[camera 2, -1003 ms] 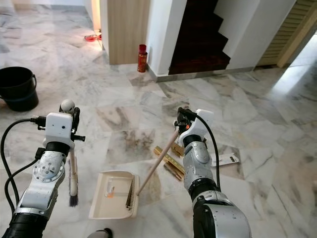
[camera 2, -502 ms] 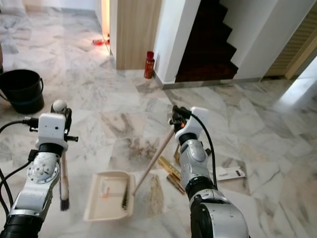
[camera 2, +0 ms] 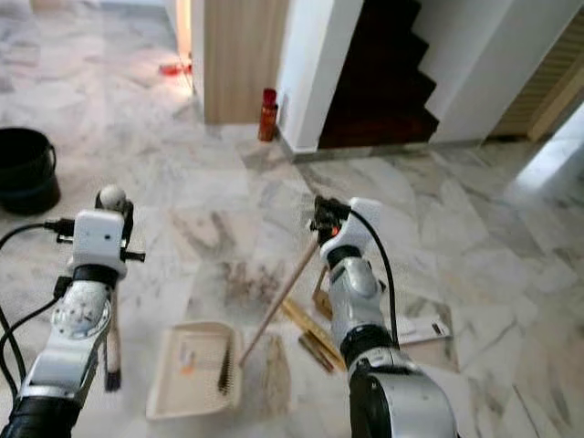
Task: Sweep floor
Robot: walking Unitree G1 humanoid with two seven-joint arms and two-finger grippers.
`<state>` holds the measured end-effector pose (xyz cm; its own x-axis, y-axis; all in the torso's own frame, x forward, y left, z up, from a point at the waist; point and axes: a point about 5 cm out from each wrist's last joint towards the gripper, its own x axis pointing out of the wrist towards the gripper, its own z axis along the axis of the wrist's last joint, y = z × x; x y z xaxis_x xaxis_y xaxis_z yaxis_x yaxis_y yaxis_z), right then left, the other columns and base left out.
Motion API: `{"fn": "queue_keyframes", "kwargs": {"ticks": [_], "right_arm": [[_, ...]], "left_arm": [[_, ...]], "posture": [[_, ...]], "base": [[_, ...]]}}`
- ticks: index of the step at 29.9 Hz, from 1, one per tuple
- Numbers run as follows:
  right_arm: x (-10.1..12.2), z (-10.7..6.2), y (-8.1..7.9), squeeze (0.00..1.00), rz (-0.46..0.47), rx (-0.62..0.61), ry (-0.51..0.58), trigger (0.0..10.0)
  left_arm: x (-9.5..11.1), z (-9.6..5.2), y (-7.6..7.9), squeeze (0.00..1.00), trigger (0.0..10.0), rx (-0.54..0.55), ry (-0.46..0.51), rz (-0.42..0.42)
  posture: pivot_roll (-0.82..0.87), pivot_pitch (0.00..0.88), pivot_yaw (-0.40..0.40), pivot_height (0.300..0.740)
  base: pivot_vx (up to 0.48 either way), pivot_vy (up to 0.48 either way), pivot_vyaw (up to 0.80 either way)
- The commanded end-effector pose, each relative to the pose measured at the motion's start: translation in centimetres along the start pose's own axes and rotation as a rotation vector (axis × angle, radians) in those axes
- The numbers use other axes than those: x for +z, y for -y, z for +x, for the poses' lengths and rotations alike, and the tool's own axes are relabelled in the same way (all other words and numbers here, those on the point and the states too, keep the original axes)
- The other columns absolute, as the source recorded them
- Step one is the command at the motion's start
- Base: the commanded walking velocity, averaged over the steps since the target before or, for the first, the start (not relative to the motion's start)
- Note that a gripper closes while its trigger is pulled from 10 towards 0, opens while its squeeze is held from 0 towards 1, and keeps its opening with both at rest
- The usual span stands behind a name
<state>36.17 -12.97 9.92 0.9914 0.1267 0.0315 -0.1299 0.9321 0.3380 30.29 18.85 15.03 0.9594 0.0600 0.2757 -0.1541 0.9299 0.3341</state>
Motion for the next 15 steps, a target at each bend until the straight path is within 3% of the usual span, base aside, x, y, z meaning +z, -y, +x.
{"fn": "queue_keyframes", "kwargs": {"ticks": [1,15], "right_arm": [[1.58,0.63,0.17,0.00,-0.011,-0.003,0.053,10.0],[1.14,0.58,-0.21,0.00,0.003,0.005,0.039,10.0]], "left_arm": [[1.29,0.36,0.21,0.00,10.0,-0.011,0.064,-0.006],[1.19,0.28,0.07,0.00,10.0,-0.018,0.065,0.001]], "posture": [[0.25,0.000,-0.191,0.740],[0.28,0.000,-0.186,0.740]], "base": [[0.394,0.000,0.00],[0.394,0.000,0.00]]}}
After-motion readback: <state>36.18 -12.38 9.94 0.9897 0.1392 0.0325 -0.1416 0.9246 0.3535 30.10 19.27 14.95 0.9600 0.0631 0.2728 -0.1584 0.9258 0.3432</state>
